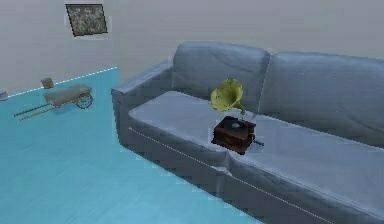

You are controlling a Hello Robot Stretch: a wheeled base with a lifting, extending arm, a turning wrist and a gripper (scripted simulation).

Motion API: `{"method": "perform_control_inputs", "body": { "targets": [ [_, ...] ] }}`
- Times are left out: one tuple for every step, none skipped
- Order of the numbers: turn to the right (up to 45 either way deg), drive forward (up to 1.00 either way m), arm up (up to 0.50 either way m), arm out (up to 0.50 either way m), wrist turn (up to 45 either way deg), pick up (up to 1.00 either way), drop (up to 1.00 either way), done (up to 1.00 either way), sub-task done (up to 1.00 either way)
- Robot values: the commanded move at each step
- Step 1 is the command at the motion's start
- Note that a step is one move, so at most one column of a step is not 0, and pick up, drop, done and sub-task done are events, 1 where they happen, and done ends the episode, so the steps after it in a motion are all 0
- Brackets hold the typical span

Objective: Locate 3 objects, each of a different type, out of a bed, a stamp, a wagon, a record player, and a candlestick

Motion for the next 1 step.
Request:
{"method": "perform_control_inputs", "body": {
  "targets": [
    [15.0, 0.00, 0.00, 0.00, 0.0, 0.00, 0.00, 0.00, 0.00]
  ]
}}
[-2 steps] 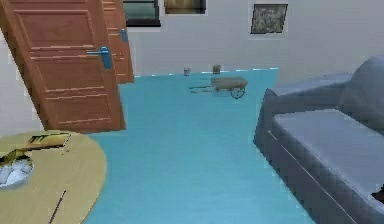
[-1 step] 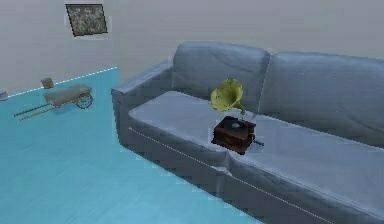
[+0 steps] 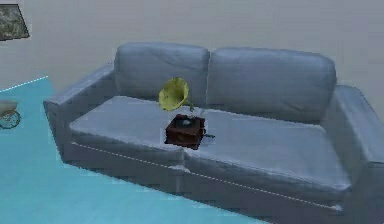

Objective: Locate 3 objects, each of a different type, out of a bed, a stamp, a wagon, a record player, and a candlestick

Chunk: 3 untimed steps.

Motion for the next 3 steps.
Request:
{"method": "perform_control_inputs", "body": {
  "targets": [
    [0.0, 0.45, 0.00, 0.00, 0.0, 0.00, 0.00, 0.00, 0.00],
    [-45.0, 0.00, 0.00, 0.00, 0.0, 0.00, 0.00, 0.00, 0.00],
    [-24.0, 0.00, 0.00, 0.00, 0.0, 0.00, 0.00, 0.00, 0.00]
  ]
}}
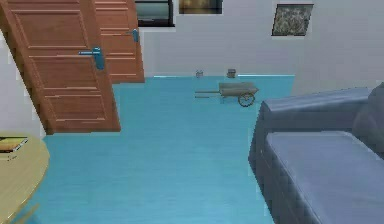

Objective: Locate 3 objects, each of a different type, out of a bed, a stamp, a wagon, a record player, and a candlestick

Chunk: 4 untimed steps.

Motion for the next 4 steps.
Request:
{"method": "perform_control_inputs", "body": {
  "targets": [
    [0.0, 1.00, 0.00, 0.00, 0.0, 0.00, 0.00, 0.00, 0.00],
    [-6.0, 0.00, 0.00, 0.00, 0.0, 0.00, 0.00, 0.00, 0.00],
    [0.0, 0.20, 0.00, 0.00, 0.0, 0.00, 0.00, 0.00, 0.00],
    [-12.0, 0.00, 0.00, 0.00, 0.0, 0.00, 0.00, 0.00, 0.00]
  ]
}}
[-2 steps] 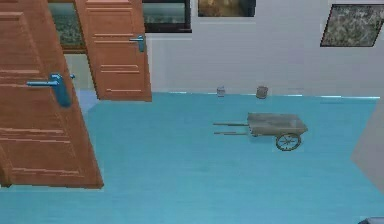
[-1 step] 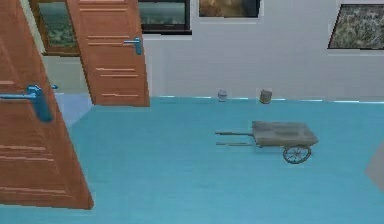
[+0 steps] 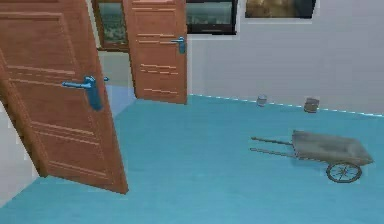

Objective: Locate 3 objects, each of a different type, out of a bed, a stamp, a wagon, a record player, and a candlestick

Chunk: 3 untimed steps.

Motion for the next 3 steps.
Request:
{"method": "perform_control_inputs", "body": {
  "targets": [
    [0.0, 1.00, 0.00, 0.00, 0.0, 0.00, 0.00, 0.00, 0.00],
    [-9.0, 0.00, 0.00, 0.00, 0.0, 0.00, 0.00, 0.00, 0.00],
    [0.0, 0.20, 0.00, 0.00, 0.0, 0.00, 0.00, 0.00, 0.00]
  ]
}}
